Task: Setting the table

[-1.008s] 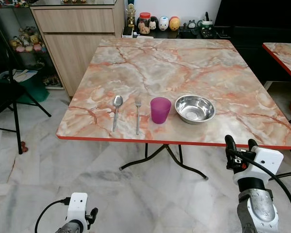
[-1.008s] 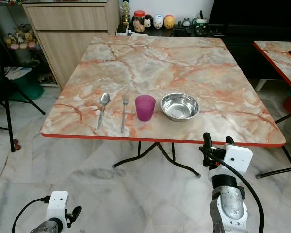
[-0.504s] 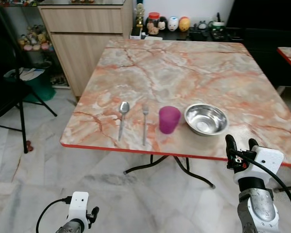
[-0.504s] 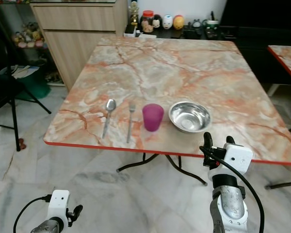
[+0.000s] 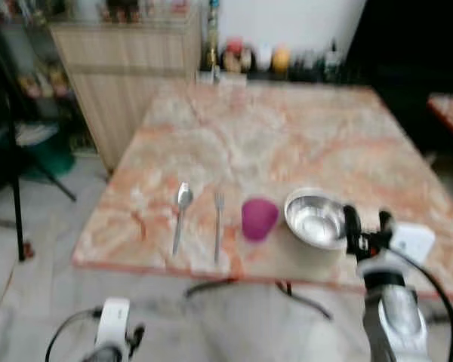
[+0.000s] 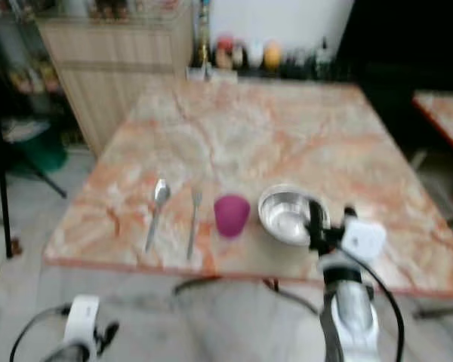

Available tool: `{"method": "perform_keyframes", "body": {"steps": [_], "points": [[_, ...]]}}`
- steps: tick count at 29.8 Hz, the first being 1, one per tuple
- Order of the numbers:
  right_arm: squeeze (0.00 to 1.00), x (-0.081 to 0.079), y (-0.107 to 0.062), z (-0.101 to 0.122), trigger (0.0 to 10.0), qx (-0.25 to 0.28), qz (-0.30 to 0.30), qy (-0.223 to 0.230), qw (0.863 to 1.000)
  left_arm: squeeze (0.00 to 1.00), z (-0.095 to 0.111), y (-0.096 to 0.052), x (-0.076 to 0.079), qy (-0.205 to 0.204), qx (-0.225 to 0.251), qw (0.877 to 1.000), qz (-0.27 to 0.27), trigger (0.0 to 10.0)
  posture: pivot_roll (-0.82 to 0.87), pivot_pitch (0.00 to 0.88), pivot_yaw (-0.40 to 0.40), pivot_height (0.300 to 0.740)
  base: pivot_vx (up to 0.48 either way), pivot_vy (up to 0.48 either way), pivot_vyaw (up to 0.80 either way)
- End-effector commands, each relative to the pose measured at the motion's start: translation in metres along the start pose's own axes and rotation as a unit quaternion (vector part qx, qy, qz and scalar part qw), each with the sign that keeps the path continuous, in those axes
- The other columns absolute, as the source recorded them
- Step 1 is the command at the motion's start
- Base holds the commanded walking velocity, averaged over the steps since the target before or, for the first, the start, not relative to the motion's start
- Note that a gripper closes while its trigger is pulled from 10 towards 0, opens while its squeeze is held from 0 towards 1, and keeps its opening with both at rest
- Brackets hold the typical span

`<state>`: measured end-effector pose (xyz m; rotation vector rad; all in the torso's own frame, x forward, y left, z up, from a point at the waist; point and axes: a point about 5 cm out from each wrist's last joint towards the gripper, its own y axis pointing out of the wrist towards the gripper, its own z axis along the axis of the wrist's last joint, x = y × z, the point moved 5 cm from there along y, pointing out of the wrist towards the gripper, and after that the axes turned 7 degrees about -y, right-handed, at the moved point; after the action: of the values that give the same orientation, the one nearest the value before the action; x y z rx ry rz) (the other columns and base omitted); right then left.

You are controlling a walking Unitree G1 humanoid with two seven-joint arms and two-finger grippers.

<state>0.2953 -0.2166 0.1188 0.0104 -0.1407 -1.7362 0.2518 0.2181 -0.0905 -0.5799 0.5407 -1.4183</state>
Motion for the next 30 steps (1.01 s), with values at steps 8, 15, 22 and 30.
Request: {"method": "perform_keyframes", "body": {"steps": [8,15,22,30], "points": [[1.00,0.014,-0.002,0.002,10.0,-0.001,-0.026,0.017,1.000,0.00,-0.009,-0.002,0.003,-0.003,-0.008,1.000,-0.003,10.0,-0.01,0.044,-0.005,0.740,0.000,0.000,0.00],[0.00,0.042,-0.005,-0.021,10.0,-0.078,-0.080,0.049,0.993,0.00,-0.013,-0.003,0.002,-0.003,-0.016,1.000,-0.001,10.0,-0.01,0.038,-0.002,0.740,0.000,0.000,0.00],[0.00,0.071,-0.008,-0.043,10.0,-0.148,-0.133,0.108,0.974,0.00,-0.016,-0.004,0.000,-0.003,-0.020,1.000,0.001,10.0,-0.02,0.025,-0.002,0.740,0.000,0.000,0.00],[0.00,0.048,0.013,-0.033,10.0,-0.155,-0.027,0.106,0.982,0.00,-0.018,-0.006,-0.004,-0.007,-0.020,1.000,0.004,10.0,-0.01,0.024,-0.006,0.740,0.000,0.000,0.00]]}}
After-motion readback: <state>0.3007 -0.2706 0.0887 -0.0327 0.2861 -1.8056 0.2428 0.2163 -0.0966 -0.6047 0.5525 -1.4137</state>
